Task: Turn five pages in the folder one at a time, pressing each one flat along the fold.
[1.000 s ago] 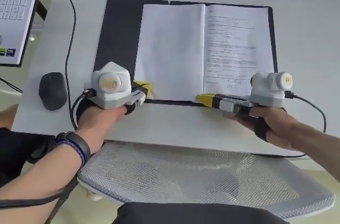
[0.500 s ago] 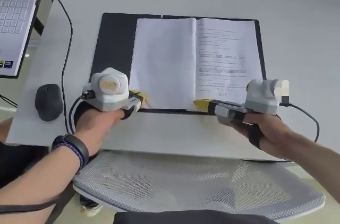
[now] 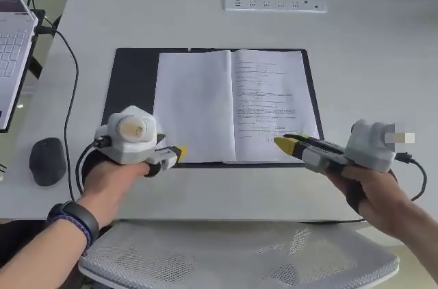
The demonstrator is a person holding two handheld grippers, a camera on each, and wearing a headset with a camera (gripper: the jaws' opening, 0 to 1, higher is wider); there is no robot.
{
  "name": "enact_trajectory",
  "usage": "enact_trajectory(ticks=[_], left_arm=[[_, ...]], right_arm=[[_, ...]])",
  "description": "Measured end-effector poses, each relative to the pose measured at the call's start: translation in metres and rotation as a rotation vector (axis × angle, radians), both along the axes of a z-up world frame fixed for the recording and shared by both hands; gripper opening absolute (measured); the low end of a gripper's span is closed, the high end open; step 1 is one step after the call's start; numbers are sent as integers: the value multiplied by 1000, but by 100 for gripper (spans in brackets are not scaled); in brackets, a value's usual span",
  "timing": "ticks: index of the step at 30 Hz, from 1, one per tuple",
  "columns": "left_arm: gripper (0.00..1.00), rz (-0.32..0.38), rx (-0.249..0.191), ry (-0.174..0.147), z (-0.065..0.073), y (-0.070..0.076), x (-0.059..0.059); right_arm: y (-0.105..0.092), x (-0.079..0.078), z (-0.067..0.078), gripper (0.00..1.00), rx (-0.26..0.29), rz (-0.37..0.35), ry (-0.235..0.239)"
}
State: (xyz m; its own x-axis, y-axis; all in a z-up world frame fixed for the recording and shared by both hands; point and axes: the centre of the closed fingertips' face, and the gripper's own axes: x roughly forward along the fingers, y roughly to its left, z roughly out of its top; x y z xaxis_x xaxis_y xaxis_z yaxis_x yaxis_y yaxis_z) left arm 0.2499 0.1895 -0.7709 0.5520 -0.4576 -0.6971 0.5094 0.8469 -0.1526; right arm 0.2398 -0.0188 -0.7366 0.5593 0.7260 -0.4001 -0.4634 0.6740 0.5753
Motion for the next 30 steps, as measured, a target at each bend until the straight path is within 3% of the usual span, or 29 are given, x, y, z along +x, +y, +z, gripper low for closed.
enact_trajectory(ticks=[8, 11, 15, 21, 24, 30], left_arm=[[45, -11, 0, -80, 33, 2, 1], [49, -15, -2, -103, 45, 3, 1], [52, -20, -7, -131, 60, 5, 0], [63, -10, -15, -150, 76, 9, -1], [65, -14, -19, -179, 87, 11, -2], [70, -17, -29, -210, 101, 16, -6]], right_arm=[[-36, -7, 6, 48, -103, -63, -35], [-50, -10, 8, 53, -186, -66, -69], [-62, -15, 18, 62, -235, -53, -101], [-82, -16, 34, 68, -267, -76, -136], [-91, -16, 41, 70, -267, -103, -152], [-96, -21, 42, 73, -281, -110, -160]])
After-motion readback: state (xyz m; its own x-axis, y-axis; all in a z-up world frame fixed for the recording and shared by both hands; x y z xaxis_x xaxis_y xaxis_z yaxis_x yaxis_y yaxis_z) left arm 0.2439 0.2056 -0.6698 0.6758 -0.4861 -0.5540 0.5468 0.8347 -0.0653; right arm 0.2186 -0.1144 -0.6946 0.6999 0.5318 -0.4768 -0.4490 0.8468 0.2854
